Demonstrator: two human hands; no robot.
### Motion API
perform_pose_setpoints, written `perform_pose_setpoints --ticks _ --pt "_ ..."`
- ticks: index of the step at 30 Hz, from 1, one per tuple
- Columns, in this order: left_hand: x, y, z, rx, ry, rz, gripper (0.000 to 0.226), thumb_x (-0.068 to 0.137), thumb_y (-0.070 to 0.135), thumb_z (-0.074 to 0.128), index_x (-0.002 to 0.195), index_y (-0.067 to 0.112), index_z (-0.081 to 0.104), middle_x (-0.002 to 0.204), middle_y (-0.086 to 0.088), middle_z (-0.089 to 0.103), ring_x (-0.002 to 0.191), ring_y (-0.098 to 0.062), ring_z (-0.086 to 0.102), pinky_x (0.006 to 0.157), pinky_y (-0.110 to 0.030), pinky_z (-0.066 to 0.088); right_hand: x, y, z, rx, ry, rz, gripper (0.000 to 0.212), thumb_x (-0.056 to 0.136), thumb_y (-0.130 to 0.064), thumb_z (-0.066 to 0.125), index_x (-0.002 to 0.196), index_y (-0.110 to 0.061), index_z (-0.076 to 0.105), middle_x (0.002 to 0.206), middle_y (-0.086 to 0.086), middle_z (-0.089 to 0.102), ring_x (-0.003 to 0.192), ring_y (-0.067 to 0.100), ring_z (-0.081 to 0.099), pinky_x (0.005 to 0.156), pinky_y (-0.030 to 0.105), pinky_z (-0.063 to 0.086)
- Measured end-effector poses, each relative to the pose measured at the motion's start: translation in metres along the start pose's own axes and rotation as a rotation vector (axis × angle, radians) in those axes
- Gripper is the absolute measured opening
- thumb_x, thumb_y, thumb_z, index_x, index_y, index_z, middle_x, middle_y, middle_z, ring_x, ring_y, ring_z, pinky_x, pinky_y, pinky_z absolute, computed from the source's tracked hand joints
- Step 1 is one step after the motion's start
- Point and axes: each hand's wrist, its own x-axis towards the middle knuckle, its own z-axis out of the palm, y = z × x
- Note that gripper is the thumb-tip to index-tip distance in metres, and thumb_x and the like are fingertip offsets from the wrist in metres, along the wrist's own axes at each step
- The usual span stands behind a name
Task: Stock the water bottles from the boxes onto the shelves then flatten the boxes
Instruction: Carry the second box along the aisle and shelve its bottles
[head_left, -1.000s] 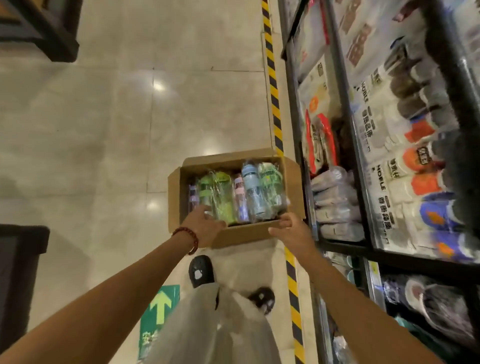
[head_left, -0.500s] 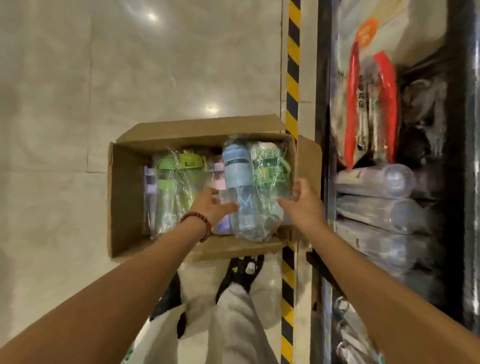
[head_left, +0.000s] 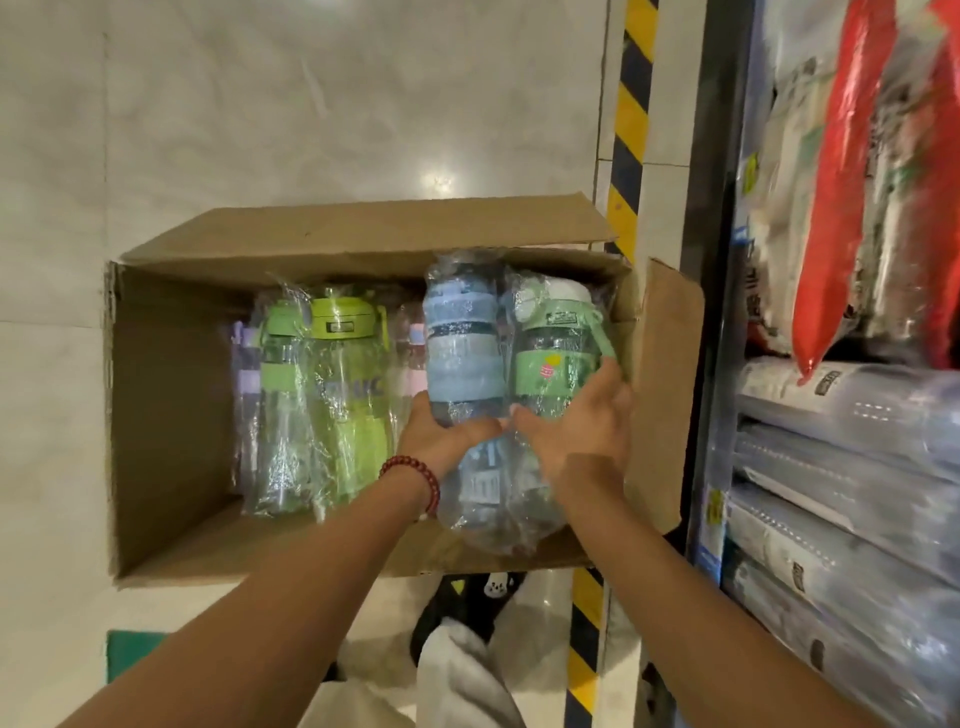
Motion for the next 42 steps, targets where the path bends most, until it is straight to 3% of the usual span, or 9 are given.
perform_pose_setpoints --ticks 9,15,19,23,27,30,34,39,42 --pt "0.004 -0.001 -0.026 0.137 -0.025 0.028 0.102 0.067 0.039 0.079 0.147 0.01 0.023 0.144 -0.006 0.038 0.123 -0.025 0.046 0.097 -0.038 0.043 0.001 -0.004 0.001 0.099 -0.203 0.25 0.113 0.063 -0.059 0.077 0.141 -0.004 0.018 0.144 0.015 0.032 0.128 0.034 0.042 0.093 0.036 0.044" --pt "-0.004 -0.003 -0.034 0.109 -0.04 0.058 0.106 0.064 0.041 0.08 0.147 0.012 0.02 0.147 -0.008 0.035 0.126 -0.028 0.044 0.103 -0.046 0.04 -0.004 -0.007 -0.005 0.308 -0.244 0.297 0.099 0.066 -0.037 0.083 0.135 -0.005 0.02 0.135 0.019 0.036 0.118 0.034 0.046 0.082 0.028 0.04" --pt "-0.029 -0.005 -0.047 0.065 -0.032 0.059 0.121 0.045 0.049 0.085 0.145 0.014 0.026 0.143 -0.005 0.042 0.125 -0.028 0.046 0.102 -0.049 0.041 -0.029 -0.007 -0.008 0.53 -0.184 0.315 0.077 0.06 -0.028 0.08 0.119 -0.008 0.034 0.118 0.013 0.051 0.102 0.03 0.055 0.083 0.036 0.052" --pt "-0.064 -0.009 -0.07 0.01 -0.03 0.096 0.105 0.068 0.03 0.081 0.148 0.011 0.015 0.148 -0.012 0.034 0.131 -0.031 0.039 0.106 -0.046 0.035 -0.077 -0.012 -0.022 0.69 -0.161 0.254 0.079 0.047 -0.03 0.077 0.114 -0.01 0.041 0.106 0.008 0.058 0.093 0.025 0.061 0.072 0.031 0.054" --pt "-0.121 0.008 -0.097 0.0 -0.02 0.198 0.103 0.057 0.033 0.085 0.142 0.011 0.032 0.138 -0.004 0.043 0.126 -0.029 0.044 0.104 -0.044 0.038 -0.124 -0.018 -0.056 0.864 -0.231 0.187 0.063 0.068 -0.005 0.077 0.121 -0.015 0.043 0.1 0.005 0.061 0.08 0.013 0.061 0.044 0.015 0.046" --pt "-0.167 0.035 -0.115 0.021 -0.016 0.322 0.107 0.034 0.049 0.081 0.13 0.014 0.048 0.124 -0.009 0.059 0.112 -0.028 0.057 0.096 -0.052 0.046 -0.154 -0.034 -0.091 0.901 -0.216 0.106 0.075 0.064 -0.015 0.077 0.129 -0.021 0.041 0.108 0.005 0.062 0.091 0.019 0.063 0.062 0.024 0.049" --pt "-0.226 0.086 -0.136 0.013 -0.04 0.497 0.099 0.038 0.05 0.085 0.124 0.016 0.053 0.117 -0.008 0.064 0.107 -0.024 0.062 0.092 -0.051 0.05 -0.183 -0.064 -0.157 0.948 -0.15 -0.037 0.064 0.072 -0.01 0.078 0.123 -0.03 0.044 0.105 -0.008 0.061 0.092 0.009 0.063 0.065 0.019 0.049" --pt "-0.316 0.165 -0.153 -0.047 -0.056 0.761 0.074 0.043 0.031 0.082 0.111 0.018 0.056 0.103 -0.001 0.066 0.092 -0.011 0.065 0.075 -0.027 0.055 -0.223 -0.108 -0.26 1.069 -0.079 -0.238 0.063 0.072 0.0 0.076 0.115 -0.033 0.042 0.096 -0.015 0.061 0.076 -0.008 0.062 0.057 0.009 0.049" --pt "-0.368 0.2 -0.161 -0.107 -0.068 0.913 0.069 0.042 0.024 0.082 0.106 0.021 0.055 0.101 0.002 0.065 0.086 -0.005 0.065 0.067 -0.017 0.054 -0.251 -0.125 -0.313 1.1 -0.082 -0.361 0.066 0.073 -0.004 0.076 0.116 -0.042 0.044 0.086 -0.022 0.067 0.077 -0.013 0.063 0.07 0.017 0.05"
